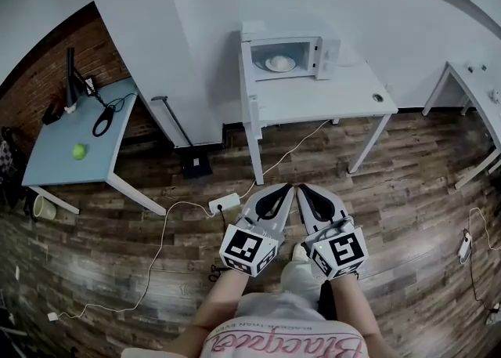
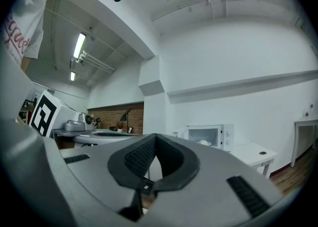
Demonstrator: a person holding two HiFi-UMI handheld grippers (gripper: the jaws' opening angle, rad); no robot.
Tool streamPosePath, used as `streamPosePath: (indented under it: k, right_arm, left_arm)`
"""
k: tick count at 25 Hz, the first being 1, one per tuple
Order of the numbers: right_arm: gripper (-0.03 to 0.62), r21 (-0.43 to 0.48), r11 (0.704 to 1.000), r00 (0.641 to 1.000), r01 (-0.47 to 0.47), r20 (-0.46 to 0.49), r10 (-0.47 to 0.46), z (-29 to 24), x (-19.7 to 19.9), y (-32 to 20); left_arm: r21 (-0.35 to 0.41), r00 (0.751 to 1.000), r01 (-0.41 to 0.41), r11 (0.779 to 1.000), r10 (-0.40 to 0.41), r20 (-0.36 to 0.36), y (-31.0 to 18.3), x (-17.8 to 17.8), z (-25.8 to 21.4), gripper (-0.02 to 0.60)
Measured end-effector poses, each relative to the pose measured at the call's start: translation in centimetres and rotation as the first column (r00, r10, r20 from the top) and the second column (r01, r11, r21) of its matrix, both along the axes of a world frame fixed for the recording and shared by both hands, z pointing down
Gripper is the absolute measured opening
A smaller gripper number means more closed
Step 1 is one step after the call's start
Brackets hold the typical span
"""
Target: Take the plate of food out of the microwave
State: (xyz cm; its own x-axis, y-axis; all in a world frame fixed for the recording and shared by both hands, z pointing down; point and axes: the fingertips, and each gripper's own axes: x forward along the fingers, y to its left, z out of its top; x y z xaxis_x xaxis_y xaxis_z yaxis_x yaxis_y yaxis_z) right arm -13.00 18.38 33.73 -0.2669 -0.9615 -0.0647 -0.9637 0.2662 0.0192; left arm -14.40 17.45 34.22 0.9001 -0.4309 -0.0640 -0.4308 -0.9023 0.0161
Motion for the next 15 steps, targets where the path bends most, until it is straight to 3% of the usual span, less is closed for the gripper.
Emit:
streamPosePath:
  k: [15]
  right_arm:
    - [0.012,-0.029,0.999,0.999,0.036,0.009,-0.036,0.0,7.8,-7.5]
  left_arm:
    - [0.008,0.999,0.052,0.999,-0.052,0.007,-7.3,7.8,-0.7,0.006]
